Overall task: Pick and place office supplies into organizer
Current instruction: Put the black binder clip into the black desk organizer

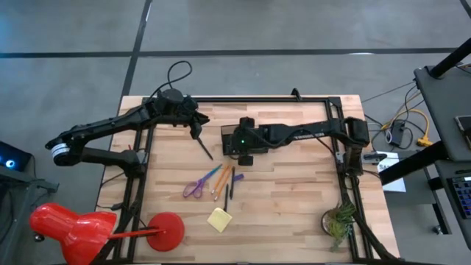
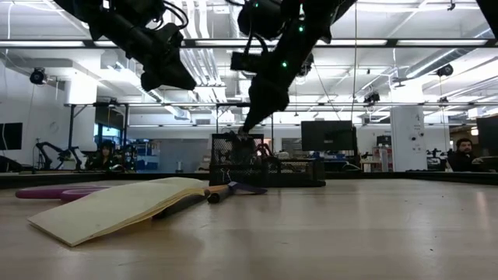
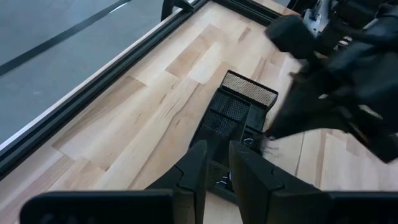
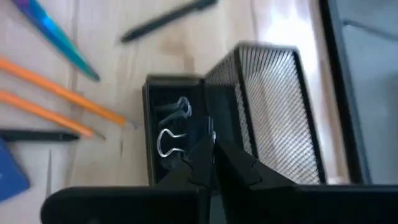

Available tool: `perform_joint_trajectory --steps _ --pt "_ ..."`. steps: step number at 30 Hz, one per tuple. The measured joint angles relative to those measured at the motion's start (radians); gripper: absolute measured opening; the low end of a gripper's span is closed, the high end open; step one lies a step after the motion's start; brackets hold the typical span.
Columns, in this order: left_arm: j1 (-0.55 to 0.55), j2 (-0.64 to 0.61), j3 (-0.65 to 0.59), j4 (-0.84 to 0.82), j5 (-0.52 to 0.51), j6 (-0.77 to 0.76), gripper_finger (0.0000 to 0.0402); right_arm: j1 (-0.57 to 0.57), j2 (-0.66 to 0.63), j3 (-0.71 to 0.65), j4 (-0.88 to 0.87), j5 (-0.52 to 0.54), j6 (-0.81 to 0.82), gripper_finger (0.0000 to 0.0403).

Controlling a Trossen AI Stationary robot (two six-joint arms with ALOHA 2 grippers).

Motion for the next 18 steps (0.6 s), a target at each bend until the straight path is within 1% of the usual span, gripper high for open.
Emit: perform_joint_trajectory --steps 2,5,9,14,18 --pt "0.000 0.000 0.000 0.000 0.000 0.000 0.0052 -0.015 0.012 -0.001 -0.002 -0.027 0.000 0.0008" --pt "0.000 0.000 0.000 0.000 0.000 0.000 0.0052 -0.024 0.039 -0.001 0.016 -0.037 0.000 0.0008" --pt "0.000 0.000 0.000 0.000 0.000 0.000 0.0052 -0.026 0.073 0.024 0.041 -0.038 -0.001 0.0008" --pt "0.000 0.000 0.000 -0.001 0.000 0.000 0.0052 -0.028 0.115 0.030 0.029 -0.037 0.000 0.0008" --pt "0.000 0.000 0.000 0.000 0.000 0.000 0.0052 -0.029 0.116 0.030 0.031 -0.028 0.005 0.0009"
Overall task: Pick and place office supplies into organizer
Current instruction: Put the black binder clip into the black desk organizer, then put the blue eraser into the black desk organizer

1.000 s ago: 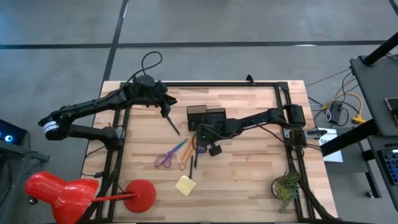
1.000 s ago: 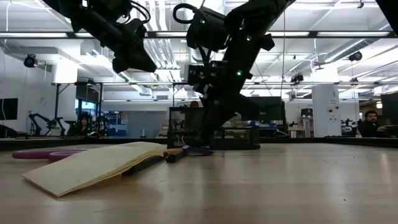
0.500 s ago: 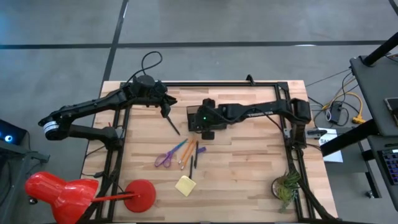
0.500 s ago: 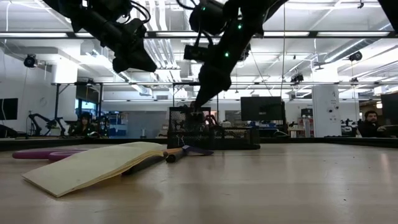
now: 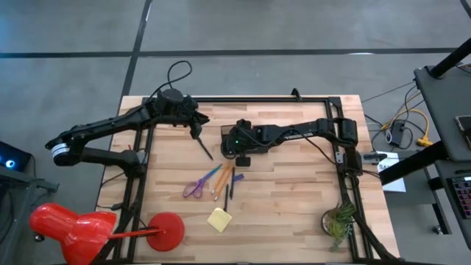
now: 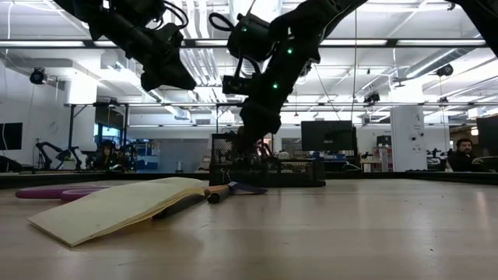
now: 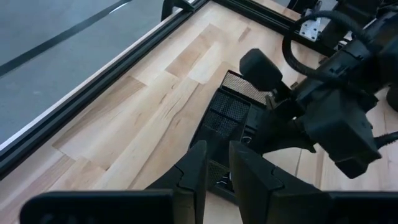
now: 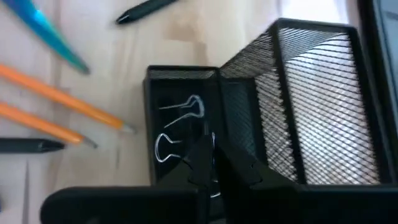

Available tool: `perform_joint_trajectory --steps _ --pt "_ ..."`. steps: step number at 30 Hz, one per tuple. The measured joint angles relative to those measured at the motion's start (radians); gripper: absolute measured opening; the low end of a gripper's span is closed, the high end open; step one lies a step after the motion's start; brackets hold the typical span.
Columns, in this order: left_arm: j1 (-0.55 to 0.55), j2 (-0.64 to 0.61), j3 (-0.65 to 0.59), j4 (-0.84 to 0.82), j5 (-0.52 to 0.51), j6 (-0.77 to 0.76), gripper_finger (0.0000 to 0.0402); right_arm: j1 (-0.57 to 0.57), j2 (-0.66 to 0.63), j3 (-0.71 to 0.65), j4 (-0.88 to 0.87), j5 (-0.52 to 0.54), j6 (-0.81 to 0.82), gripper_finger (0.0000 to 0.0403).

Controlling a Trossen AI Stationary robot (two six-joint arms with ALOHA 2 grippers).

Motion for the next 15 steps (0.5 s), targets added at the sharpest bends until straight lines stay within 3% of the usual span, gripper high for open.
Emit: perform_joint_trajectory --steps 4,11,15 --pt "0.000 0.000 0.000 0.000 0.000 0.000 0.0052 -0.001 -0.001 -0.001 -0.002 0.065 0.058 0.0023" --pt "0.001 0.000 0.000 0.000 0.000 0.000 0.0052 -0.008 -0.005 0.002 -0.016 0.076 0.167 0.0082" --pt "0.001 0.000 0.000 -0.001 0.000 -0.002 0.0052 0.018 -0.038 0.001 -0.119 0.057 0.022 0.0115"
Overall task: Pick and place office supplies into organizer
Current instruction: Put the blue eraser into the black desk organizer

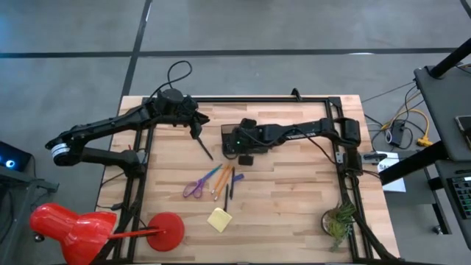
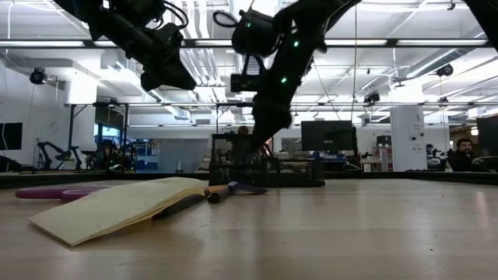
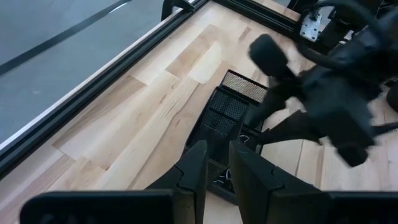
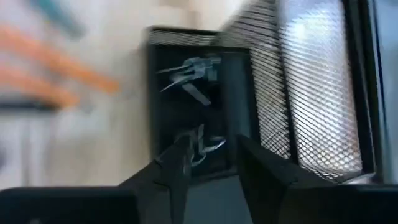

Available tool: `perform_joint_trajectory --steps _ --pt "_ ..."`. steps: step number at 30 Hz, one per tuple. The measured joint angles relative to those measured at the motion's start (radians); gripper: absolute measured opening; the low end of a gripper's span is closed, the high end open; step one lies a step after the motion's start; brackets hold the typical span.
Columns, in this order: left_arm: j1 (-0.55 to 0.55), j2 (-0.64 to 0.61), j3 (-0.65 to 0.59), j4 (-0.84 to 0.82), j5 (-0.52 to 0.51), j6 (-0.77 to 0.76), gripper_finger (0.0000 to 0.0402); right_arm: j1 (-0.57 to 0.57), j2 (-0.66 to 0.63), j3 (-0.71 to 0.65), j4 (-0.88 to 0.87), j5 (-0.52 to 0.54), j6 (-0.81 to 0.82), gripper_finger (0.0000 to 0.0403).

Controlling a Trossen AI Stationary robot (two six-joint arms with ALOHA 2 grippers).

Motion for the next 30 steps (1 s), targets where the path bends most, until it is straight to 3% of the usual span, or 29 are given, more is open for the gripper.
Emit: perform_joint_trajectory --steps 5,10,19,23,30 --pt "0.000 0.000 0.000 -0.002 0.000 0.001 0.0052 0.039 -0.021 -0.003 -0.060 -0.112 -0.232 0.0141" --pt "0.000 0.000 0.000 -0.001 0.000 0.001 0.0052 0.080 -0.019 -0.003 -0.061 -0.218 -0.312 0.0158" --pt "0.000 0.000 0.000 0.001 0.000 0.023 0.0052 0.145 -0.014 -0.022 -0.056 -0.374 -0.258 0.0169" --pt "-0.001 0.000 0.000 0.004 0.000 0.047 0.0052 0.164 -0.013 -0.053 0.006 -0.389 -0.238 0.0169" --pt "-0.001 0.000 0.000 0.004 0.000 0.047 0.0052 0.155 0.016 -0.068 0.097 -0.348 -0.056 0.0169"
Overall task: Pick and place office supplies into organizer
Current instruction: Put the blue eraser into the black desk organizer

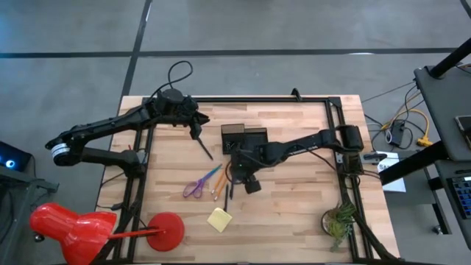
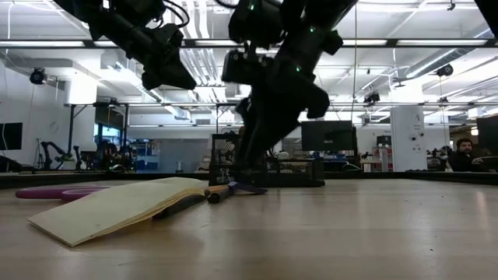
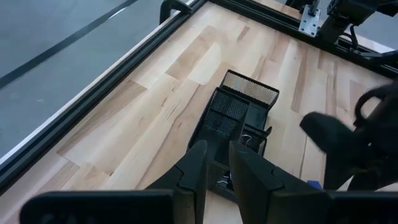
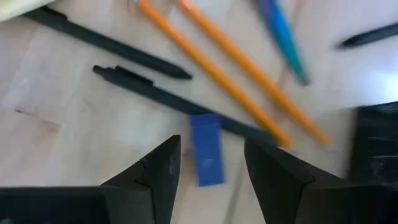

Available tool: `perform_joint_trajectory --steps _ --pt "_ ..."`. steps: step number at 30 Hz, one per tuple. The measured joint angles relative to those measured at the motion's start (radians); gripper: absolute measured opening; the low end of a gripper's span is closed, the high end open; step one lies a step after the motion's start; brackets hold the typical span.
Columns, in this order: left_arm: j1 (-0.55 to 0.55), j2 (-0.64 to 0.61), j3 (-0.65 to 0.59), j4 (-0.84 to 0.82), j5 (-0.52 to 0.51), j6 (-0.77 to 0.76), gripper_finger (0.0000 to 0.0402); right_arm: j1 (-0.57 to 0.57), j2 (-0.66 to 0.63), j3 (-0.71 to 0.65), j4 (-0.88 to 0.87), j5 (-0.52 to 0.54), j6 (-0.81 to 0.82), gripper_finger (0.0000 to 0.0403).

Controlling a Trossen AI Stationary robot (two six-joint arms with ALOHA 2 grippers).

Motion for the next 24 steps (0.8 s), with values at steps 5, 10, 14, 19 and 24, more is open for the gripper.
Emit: perform_joint_trajectory --steps 5,10,14,19,24 --pt "0.000 0.000 0.000 0.000 0.000 0.000 0.0052 0.000 0.037 -0.002 -0.003 -0.009 0.015 0.0169" --pt "0.000 0.000 0.000 -0.001 0.000 0.002 0.0052 -0.001 0.039 -0.001 0.004 0.032 0.059 0.0169" --pt "0.000 0.000 0.000 -0.001 0.000 0.009 0.0052 -0.001 0.042 -0.002 0.005 0.006 0.046 0.0169" --pt "0.000 0.000 0.000 -0.001 0.000 0.009 0.0052 0.000 0.081 -0.002 0.029 -0.003 0.058 0.0169" --pt "0.000 0.000 0.000 -0.007 0.000 0.009 0.0052 0.000 0.098 -0.002 0.047 -0.005 0.063 0.0169"
